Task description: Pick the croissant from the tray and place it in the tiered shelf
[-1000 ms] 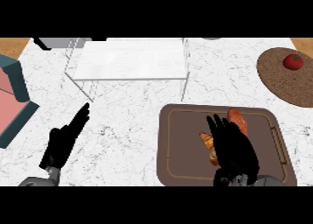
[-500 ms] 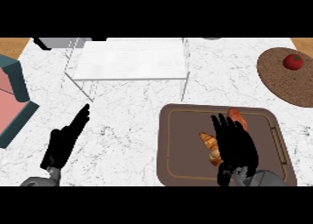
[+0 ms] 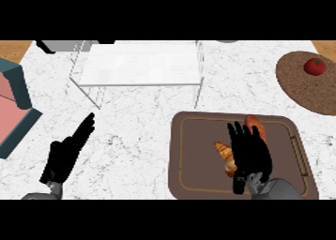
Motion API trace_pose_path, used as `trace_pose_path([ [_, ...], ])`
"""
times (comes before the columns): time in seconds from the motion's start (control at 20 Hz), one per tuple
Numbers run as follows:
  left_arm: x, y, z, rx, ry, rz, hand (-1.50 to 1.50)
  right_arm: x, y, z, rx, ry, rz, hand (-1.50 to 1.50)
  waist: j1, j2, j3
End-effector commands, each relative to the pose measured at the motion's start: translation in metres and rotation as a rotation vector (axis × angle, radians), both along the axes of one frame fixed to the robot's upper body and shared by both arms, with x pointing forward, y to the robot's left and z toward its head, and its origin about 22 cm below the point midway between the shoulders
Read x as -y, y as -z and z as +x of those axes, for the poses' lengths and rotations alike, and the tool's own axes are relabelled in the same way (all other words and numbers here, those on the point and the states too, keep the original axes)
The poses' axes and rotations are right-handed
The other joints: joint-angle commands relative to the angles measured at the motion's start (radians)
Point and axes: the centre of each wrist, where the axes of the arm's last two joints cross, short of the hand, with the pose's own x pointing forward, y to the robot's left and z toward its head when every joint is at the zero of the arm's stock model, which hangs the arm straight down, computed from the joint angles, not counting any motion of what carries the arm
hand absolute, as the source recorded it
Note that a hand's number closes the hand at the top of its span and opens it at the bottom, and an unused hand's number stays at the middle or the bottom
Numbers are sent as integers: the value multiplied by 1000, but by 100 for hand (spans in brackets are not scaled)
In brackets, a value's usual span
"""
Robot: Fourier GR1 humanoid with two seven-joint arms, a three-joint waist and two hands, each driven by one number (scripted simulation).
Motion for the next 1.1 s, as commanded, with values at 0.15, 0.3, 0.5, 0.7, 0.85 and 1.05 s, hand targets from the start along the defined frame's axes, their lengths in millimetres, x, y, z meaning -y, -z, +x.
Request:
trace_pose_path([
  [0.15, 6, 17, 0, 1, 4, 6, 0, -1, 31, -7, -37, -15, 27, 150, -2, 2, 1],
  [0.3, -1, 11, -4, -1, -10, -6, 0, -18, 29, -1, -30, -106, 31, 150, 2, 2, 1],
  [0.5, 5, 12, 0, 5, -8, 13, 0, 3, 20, 12, 16, -109, 33, 150, -1, 2, 1],
  [0.7, 4, -8, 6, 11, 5, 8, 0, 7, 17, 0, 97, -96, 16, 150, -3, 1, 1],
  [0.85, 19, 1, 1, 6, 4, -2, 0, -11, 15, -6, 156, -86, 9, 150, -2, 1, 1],
  [1.05, -1, 5, 2, 2, -12, -4, 0, -42, -14, -14, 203, 24, 59, 150, -3, 0, 1],
])
